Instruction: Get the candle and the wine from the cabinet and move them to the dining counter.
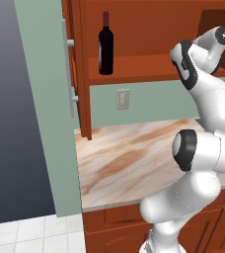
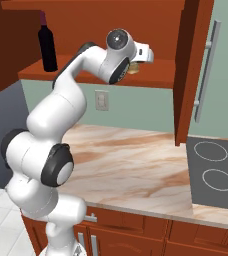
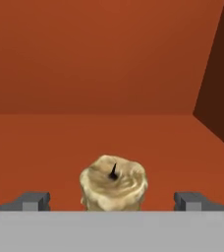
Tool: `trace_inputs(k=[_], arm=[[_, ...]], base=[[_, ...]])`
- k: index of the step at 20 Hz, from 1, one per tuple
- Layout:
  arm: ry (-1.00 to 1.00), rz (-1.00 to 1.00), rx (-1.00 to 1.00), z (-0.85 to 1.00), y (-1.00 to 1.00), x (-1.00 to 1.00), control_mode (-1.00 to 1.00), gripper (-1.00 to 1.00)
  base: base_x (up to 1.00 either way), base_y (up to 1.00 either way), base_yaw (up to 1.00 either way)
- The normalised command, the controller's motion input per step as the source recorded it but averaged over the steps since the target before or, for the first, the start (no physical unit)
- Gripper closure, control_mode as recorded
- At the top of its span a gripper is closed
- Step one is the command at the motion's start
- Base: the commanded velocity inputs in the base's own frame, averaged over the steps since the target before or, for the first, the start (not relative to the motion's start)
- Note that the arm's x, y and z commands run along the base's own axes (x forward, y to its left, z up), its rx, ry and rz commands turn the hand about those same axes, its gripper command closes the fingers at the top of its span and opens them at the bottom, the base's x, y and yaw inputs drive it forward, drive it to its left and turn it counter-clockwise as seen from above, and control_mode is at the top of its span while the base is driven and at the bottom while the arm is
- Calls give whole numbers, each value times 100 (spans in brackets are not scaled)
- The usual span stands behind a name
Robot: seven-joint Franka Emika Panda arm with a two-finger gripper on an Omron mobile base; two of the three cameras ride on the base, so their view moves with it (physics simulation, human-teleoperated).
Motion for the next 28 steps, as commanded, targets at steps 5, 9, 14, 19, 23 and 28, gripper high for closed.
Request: trace_inputs(k=[5,9,14,19,23,28], arm=[[5,0,0,-8,0,2,-100,-100],[4,0,0,-7,0,6,-100,-100],[4,0,0,-7,0,9,-100,-100],[4,0,0,-7,0,11,-100,-100],[4,0,0,-6,0,10,-100,-100],[3,0,0,-3,0,10,-100,-100]], base=[[0,0,0],[0,0,0],[0,0,0],[0,0,0],[0,0,0],[0,0,0]])
